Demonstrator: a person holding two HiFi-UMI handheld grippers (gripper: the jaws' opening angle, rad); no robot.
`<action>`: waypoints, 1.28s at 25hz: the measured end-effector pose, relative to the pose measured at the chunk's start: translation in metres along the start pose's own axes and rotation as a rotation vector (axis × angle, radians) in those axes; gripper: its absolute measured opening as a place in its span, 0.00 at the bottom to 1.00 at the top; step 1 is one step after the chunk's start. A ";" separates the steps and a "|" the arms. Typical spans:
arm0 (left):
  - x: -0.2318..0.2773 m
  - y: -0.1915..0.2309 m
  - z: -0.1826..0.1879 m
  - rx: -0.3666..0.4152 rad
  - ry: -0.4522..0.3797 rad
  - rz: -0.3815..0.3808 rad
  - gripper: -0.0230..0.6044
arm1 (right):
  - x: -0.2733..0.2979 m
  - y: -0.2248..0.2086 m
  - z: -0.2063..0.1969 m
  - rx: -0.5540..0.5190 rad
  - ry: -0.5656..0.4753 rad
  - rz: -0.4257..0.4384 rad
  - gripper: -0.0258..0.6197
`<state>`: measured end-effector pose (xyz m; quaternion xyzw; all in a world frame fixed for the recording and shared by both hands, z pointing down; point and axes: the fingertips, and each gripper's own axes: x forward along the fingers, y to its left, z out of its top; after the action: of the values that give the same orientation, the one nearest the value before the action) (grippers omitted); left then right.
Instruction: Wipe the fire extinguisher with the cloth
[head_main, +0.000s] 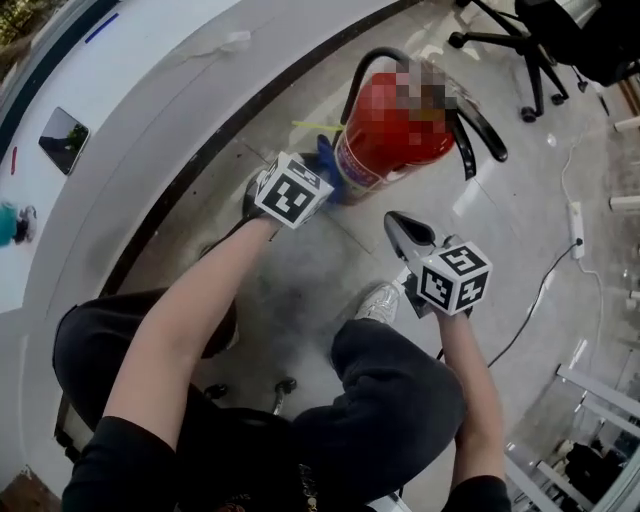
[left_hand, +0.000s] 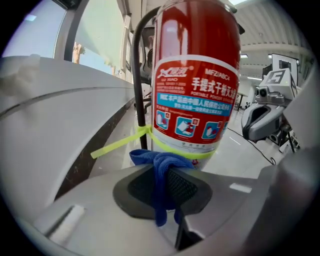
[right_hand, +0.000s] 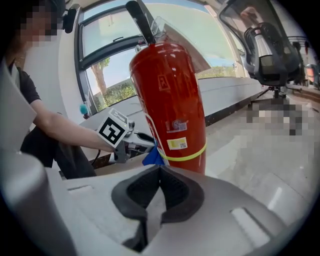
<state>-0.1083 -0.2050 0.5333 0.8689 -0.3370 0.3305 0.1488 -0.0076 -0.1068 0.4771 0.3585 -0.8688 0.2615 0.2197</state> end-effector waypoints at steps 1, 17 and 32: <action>0.002 0.006 0.001 0.000 -0.003 0.003 0.12 | 0.005 0.000 -0.001 -0.004 0.011 0.010 0.04; 0.039 0.036 -0.008 -0.103 -0.057 -0.013 0.11 | 0.034 -0.019 -0.031 0.043 0.068 0.040 0.04; 0.024 -0.049 -0.046 -0.274 0.048 -0.087 0.11 | 0.007 -0.012 -0.035 0.105 -0.024 0.017 0.04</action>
<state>-0.0832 -0.1586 0.5820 0.8462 -0.3372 0.2955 0.2881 0.0035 -0.0966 0.5112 0.3653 -0.8594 0.3044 0.1879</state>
